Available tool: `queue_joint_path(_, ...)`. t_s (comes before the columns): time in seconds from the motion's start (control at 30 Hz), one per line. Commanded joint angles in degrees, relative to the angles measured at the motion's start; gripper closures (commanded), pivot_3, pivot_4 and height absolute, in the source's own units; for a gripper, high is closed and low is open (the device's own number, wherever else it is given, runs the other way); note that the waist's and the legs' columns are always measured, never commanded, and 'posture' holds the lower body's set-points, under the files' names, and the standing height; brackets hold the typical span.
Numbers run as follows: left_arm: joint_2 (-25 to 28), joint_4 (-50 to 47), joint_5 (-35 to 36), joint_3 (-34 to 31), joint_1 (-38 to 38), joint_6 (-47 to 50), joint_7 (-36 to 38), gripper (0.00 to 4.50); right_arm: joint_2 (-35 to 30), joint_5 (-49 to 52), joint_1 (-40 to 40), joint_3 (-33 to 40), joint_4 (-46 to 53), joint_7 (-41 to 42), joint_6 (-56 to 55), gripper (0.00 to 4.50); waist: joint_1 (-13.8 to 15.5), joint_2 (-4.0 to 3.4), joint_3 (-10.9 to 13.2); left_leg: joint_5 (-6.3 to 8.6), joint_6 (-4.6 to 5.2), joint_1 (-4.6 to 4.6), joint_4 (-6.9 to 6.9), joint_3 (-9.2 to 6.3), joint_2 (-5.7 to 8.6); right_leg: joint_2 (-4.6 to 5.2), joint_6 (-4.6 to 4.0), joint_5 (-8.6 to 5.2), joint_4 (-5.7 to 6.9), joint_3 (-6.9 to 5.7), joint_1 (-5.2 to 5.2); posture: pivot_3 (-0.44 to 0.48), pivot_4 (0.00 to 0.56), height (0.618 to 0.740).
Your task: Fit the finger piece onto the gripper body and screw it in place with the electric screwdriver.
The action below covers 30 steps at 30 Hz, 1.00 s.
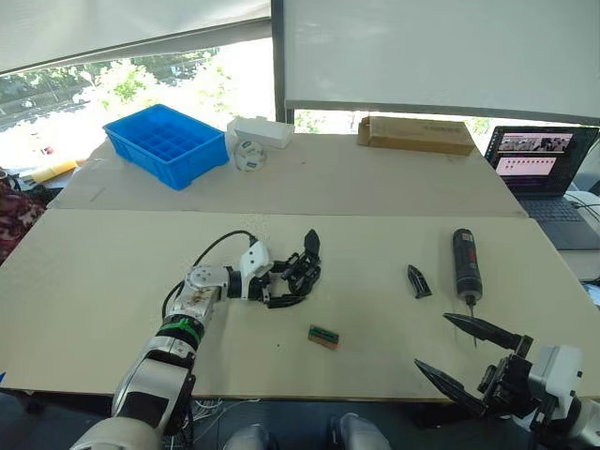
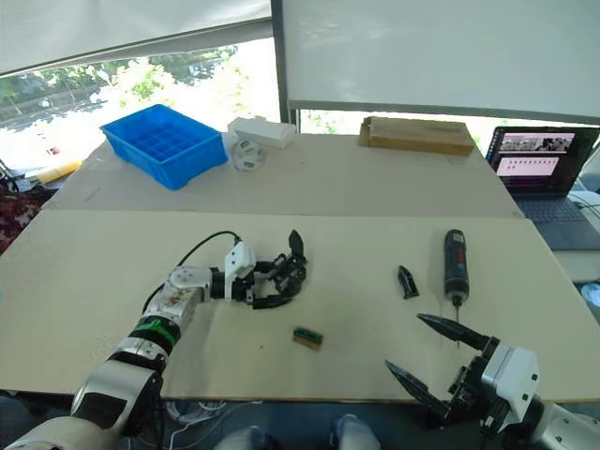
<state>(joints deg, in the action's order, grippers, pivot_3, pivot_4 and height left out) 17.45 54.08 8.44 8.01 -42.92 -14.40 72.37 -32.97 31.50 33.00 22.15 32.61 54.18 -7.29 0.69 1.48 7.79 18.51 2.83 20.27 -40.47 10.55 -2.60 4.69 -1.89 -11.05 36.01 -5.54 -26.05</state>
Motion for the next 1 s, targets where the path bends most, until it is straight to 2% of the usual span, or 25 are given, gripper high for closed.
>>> queue_joint_path(0.03,-0.7,2.3,-1.0,0.0,-1.2,-2.7,2.4,0.10,-0.9,0.3,0.5,1.4,3.2,-0.7,0.5,0.00,0.0,0.00,0.0,0.01,0.01,0.00,-0.01,0.00,0.01,0.01,0.01,0.00,0.00,-0.01,0.00,0.000,0.150,0.740)
queue_joint_path(0.07,-0.7,2.9,-1.1,-0.3,-1.3,-3.0,2.1,0.10,-0.9,0.4,0.7,1.6,3.5,-0.7,0.7,0.00,0.0,0.00,0.0,0.01,0.02,0.01,-0.02,0.00,0.01,0.02,0.02,0.00,0.00,-0.01,0.00,0.000,0.150,0.740)
queue_joint_path(0.17,-0.9,4.1,-0.6,-1.6,-1.7,-3.6,1.3,0.90,-1.0,0.5,1.1,2.0,3.8,-0.9,0.9,0.00,0.0,0.00,0.0,0.11,0.18,0.02,-0.11,-0.01,0.01,0.04,0.03,0.01,0.01,-0.01,0.01,0.000,0.150,0.740)
queue_joint_path(0.27,-1.3,1.3,1.6,-3.0,-0.6,-1.7,3.2,2.19,-0.9,0.3,1.3,1.8,3.8,-1.1,0.9,0.00,0.0,0.00,0.0,0.17,0.28,0.06,-0.24,-0.01,-0.01,0.04,0.06,0.01,0.03,-0.01,0.02,0.000,0.150,0.740)
queue_joint_path(0.4,-1.1,-7.2,3.3,-4.0,2.6,1.8,2.2,2.22,-0.7,0.0,1.3,1.6,3.6,-1.1,0.9,0.00,-0.1,0.00,0.0,0.16,0.26,0.08,-0.26,-0.01,-0.01,0.04,0.11,-0.01,0.03,0.01,0.00,0.000,0.150,0.740)
queue_joint_path(0.57,-1.7,-29.1,3.4,-5.8,10.4,15.5,-12.2,2.22,-0.8,0.1,1.4,2.1,3.1,-0.7,0.8,0.00,-0.1,0.01,0.0,0.15,0.25,0.16,-0.33,-0.01,-0.01,0.08,0.15,0.00,0.03,0.07,-0.03,0.000,0.150,0.740)
queue_joint_path(0.7,-3.3,-48.5,1.1,-4.2,19.2,27.5,-23.9,2.22,-0.7,-0.1,1.2,1.7,2.9,-0.6,0.8,0.00,0.0,0.00,0.0,0.15,0.24,0.17,-0.35,-0.02,-0.01,0.13,0.20,-0.02,0.03,0.08,-0.02,0.000,0.150,0.740)
queue_joint_path(0.77,-4.4,-54.5,0.3,-2.5,23.5,29.8,-27.0,2.22,-0.6,-0.2,1.1,1.2,2.8,-0.6,0.9,0.00,0.1,-0.01,0.0,0.15,0.25,0.16,-0.36,-0.02,0.01,0.17,0.23,-0.03,0.04,0.08,-0.01,0.000,0.150,0.740)
queue_joint_path(0.87,-5.2,-58.9,0.0,-0.2,27.7,31.7,-29.3,2.22,-0.5,-0.3,0.8,0.8,2.7,-0.5,0.9,0.00,0.2,-0.01,0.0,0.15,0.25,0.13,-0.35,-0.02,0.02,0.21,0.26,-0.04,0.05,0.08,0.02,0.000,0.150,0.740)
queue_joint_path(1.0,-6.0,-58.5,-0.7,1.0,28.6,31.1,-32.0,2.22,-0.8,-0.3,0.6,0.8,2.5,0.0,1.0,0.00,0.3,-0.01,0.0,0.16,0.26,0.12,-0.35,-0.02,0.02,0.25,0.30,-0.06,0.06,0.05,0.02,0.000,0.150,0.740)
